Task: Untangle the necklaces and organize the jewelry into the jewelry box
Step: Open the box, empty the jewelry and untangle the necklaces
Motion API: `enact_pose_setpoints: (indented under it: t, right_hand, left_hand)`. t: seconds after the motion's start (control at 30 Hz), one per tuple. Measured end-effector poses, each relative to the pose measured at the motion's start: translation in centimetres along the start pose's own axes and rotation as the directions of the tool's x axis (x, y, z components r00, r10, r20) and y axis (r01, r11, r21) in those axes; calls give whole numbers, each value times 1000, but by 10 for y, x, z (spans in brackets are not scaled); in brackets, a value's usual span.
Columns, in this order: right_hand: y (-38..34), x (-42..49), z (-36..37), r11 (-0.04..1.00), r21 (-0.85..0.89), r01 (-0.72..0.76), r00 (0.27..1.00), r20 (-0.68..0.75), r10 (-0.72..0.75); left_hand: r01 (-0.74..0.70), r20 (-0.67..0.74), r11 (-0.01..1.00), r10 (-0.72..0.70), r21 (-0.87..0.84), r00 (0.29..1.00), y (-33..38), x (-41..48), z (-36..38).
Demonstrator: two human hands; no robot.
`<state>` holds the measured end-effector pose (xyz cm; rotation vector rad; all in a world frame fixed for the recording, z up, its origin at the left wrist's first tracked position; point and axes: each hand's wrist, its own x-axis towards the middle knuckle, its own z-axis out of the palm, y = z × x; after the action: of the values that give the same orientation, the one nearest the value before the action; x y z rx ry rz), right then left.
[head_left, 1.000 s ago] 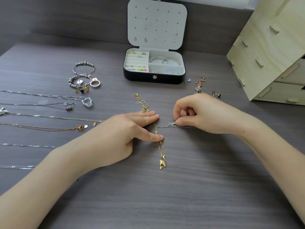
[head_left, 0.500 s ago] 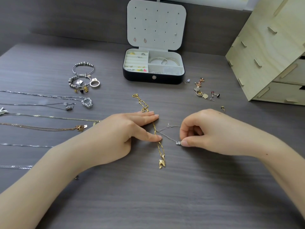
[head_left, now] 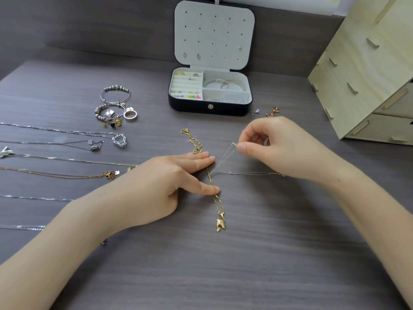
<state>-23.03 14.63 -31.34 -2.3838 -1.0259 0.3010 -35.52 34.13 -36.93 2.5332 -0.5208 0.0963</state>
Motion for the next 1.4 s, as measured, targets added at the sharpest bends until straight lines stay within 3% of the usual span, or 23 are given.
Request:
enact_pose_setpoints:
  t: [0.27, 0.57, 1.03, 1.17, 1.27, 1.4]
  right_hand:
    - [12, 6, 14, 979, -204, 4, 998, -53, -15]
    - [13, -23, 0, 971, -236, 39, 989, 145, -4]
    - [13, -21, -6, 908, -418, -2, 985, 154, 73]
    - [6, -19, -2, 921, -386, 48, 996, 86, -16]
    - [-6, -14, 8, 958, -250, 142, 988, -25, -153]
    - [-16, -1, 24, 964, -117, 240, 970, 76, -233]
  left_hand:
    - [15, 11, 999, -15, 34, 1000, -3, 1, 1]
    - [16, 14, 1000, -16, -13, 1000, 0, 0, -1]
    - [68, 68, 996, -64, -51, 996, 6, 1, -4]
    - [63, 55, 997, -61, -37, 997, 3, 1, -2]
    - [48, 38, 999, -48, 2, 998, -2, 3, 0]
    - [56, 48, 998, -56, -2, 997, -2, 2, 0]
